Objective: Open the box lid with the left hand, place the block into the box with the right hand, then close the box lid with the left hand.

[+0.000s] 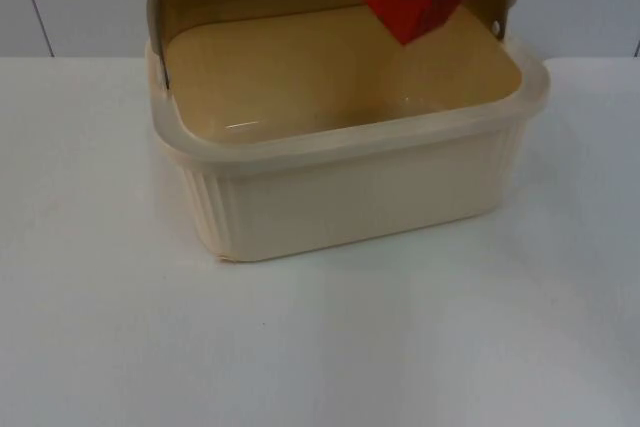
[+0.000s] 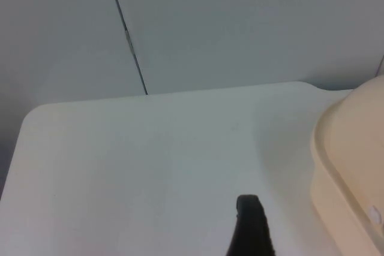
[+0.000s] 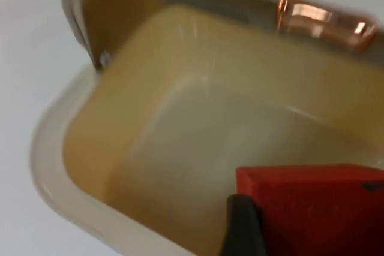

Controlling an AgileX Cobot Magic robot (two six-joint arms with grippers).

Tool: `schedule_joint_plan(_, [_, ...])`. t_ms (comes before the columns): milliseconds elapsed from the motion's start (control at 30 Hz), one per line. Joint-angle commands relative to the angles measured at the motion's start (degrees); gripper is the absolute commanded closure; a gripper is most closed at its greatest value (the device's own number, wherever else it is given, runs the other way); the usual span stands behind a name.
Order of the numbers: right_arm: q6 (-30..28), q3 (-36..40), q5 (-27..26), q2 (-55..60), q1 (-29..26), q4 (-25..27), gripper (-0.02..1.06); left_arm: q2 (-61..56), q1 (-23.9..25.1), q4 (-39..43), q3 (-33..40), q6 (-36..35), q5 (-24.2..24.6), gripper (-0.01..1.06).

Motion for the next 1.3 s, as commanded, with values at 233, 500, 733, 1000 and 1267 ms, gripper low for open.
schedule_joint_plan(233, [-0.26,-0.27,-10.16,5.37,0.08,-4.99,1.0,-0.09,0.16,-0.03,0.01,-0.02,-0.55,0.47])
schedule_joint_plan(500, [2.38,-0.27,-17.02,9.82,0.08,-4.77,0.95,-0.09,0.16,0.24,0.01,-0.02,-0.55,0.47])
schedule_joint_plan(733, [4.96,-0.27,-21.03,12.97,0.08,-4.6,0.84,-0.09,0.16,0.58,0.01,-0.02,-0.55,0.47])
schedule_joint_plan(1000, [4.96,-0.27,-20.34,13.2,0.08,-4.6,0.02,-0.09,0.16,0.58,0.01,-0.02,-0.55,0.47])
schedule_joint_plan(1267, [4.96,-0.27,-9.57,9.8,0.08,-4.83,0.0,-0.09,0.16,0.58,0.01,-0.02,-0.55,0.47])
